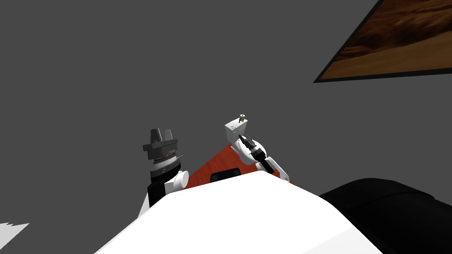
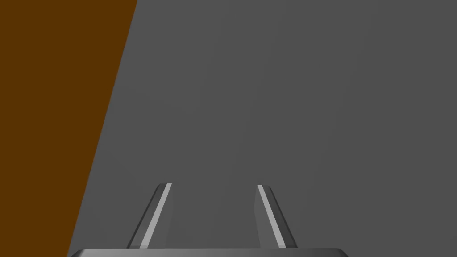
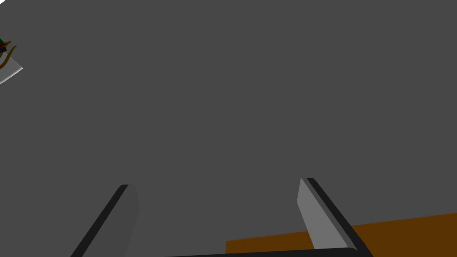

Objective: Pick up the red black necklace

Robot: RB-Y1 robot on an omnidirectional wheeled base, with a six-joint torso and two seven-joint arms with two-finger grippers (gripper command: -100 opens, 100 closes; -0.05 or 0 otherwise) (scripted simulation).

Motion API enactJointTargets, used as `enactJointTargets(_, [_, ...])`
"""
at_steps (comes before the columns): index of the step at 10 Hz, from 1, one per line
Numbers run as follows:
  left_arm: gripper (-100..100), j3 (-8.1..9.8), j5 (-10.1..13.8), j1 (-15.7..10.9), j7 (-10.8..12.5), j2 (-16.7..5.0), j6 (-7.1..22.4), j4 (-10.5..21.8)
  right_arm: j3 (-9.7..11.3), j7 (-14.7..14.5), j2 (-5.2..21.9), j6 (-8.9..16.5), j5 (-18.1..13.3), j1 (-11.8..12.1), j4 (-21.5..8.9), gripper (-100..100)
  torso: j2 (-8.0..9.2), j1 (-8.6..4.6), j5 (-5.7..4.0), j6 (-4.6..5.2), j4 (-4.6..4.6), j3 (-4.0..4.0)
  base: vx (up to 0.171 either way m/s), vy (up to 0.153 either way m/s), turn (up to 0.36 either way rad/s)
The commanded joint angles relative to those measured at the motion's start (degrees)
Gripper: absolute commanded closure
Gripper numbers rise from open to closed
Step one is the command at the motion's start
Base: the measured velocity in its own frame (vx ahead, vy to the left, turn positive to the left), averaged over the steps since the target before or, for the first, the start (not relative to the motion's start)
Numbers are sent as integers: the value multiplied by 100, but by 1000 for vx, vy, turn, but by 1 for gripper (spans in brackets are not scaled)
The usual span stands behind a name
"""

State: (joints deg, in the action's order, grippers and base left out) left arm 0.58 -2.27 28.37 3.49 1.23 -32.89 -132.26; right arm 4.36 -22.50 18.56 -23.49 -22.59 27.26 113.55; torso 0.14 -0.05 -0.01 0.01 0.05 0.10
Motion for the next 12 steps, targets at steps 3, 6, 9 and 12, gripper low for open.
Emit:
enactJointTargets(3, [0,0,0,0,0,0,0,0,24,-257,398,234,-322,-218,-620,-100,-14,4,1,-2,-3,-8,-6,12,113])
enactJointTargets(6, [0,0,0,0,0,0,0,0,23,-384,652,364,-498,-342,-1108,-100,-24,8,1,-1,-6,-14,20,22,92])
enactJointTargets(9, [0,0,0,1,0,0,0,0,3,-473,901,472,-647,-464,-1514,-100,-34,11,3,0,-8,-20,46,26,79])
enactJointTargets(12, [0,0,0,1,0,0,0,0,-62,-535,1254,587,-810,-642,-2039,-100,-49,17,4,0,-11,-28,93,39,127])
